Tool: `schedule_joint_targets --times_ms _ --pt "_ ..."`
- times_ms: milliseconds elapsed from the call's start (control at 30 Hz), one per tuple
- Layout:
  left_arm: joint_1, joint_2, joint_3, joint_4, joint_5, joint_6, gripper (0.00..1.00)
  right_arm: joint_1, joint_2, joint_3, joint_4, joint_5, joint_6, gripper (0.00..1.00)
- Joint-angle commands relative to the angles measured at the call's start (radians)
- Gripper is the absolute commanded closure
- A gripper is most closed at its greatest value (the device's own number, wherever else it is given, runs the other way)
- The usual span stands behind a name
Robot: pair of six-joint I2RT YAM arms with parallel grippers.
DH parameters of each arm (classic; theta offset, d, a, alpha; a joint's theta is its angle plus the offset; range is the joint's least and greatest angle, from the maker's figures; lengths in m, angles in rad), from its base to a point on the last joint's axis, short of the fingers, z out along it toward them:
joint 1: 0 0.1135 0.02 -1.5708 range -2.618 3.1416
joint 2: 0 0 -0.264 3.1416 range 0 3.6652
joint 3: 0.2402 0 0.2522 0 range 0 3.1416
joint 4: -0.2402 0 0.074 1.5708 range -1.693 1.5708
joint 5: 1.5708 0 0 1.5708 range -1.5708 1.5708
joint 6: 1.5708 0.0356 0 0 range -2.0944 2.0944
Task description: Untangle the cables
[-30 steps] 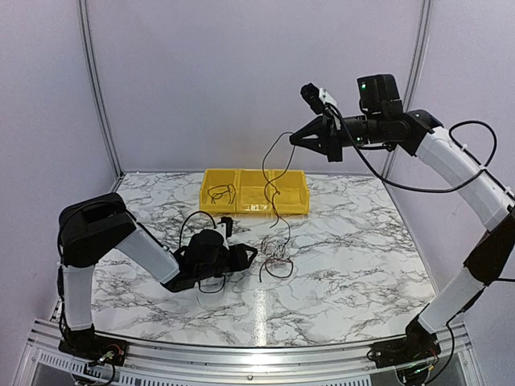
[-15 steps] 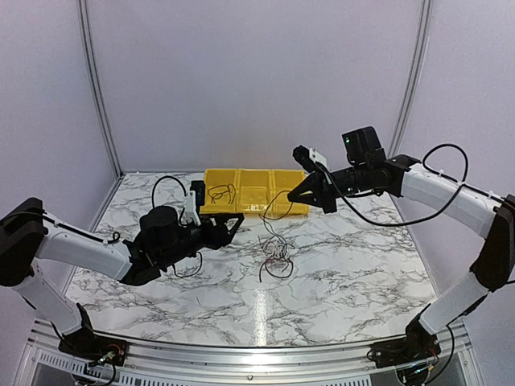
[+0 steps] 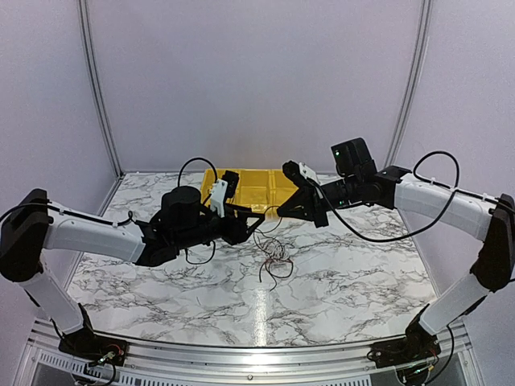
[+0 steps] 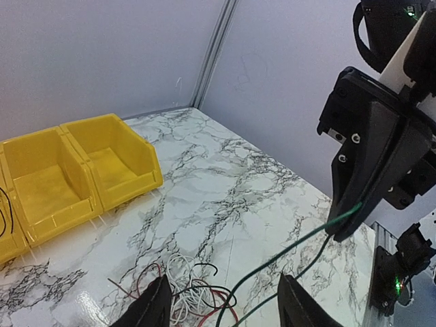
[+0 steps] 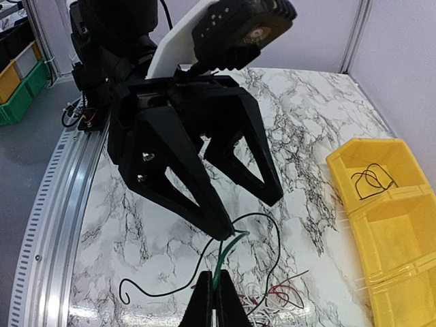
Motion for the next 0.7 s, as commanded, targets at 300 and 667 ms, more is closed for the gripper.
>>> schedule_joint_targets --times_ms 300,667 --pt "-0.004 0.043 0.092 -0.095 0.012 0.116 0.77 0.039 0.006 -0.016 0.039 -0.023 -0.017 1.0" --pt "-0.004 -0.261 0.024 -0.214 -0.278 0.188 1.0 0.041 0.162 -0.068 0.179 0.463 0.017 0.35"
